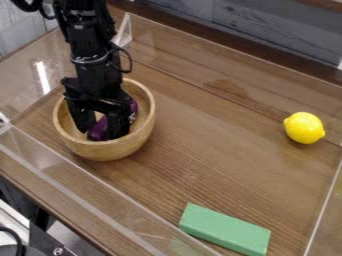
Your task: Put the purple eggplant in the brown bowl
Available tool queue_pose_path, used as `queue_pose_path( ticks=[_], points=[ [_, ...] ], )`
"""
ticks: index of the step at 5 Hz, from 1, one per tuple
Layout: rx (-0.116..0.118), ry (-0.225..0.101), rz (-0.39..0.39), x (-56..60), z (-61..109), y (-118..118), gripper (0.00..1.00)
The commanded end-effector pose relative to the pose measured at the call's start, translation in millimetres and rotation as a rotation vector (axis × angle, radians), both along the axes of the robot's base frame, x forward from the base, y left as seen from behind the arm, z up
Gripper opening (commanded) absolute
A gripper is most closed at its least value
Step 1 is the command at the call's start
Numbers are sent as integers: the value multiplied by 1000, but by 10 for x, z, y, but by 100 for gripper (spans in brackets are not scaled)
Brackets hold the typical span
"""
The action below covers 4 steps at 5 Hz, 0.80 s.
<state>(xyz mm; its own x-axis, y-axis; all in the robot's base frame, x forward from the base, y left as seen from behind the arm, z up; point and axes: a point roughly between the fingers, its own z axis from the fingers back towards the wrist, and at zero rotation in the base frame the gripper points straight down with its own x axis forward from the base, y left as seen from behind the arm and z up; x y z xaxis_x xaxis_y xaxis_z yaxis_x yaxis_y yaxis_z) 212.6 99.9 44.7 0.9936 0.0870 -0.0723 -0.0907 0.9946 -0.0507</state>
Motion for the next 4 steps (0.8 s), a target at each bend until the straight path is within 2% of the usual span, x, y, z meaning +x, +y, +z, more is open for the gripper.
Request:
queue_pose_path(
  ticks=[1, 2, 3, 4],
  points=[
    [14, -31, 15, 57, 80, 29, 0],
    [11, -38, 22, 75, 145, 6, 100],
    [8, -45, 27, 101, 195, -21, 100],
    [8, -49, 32, 129, 207, -43, 0]
  ],
)
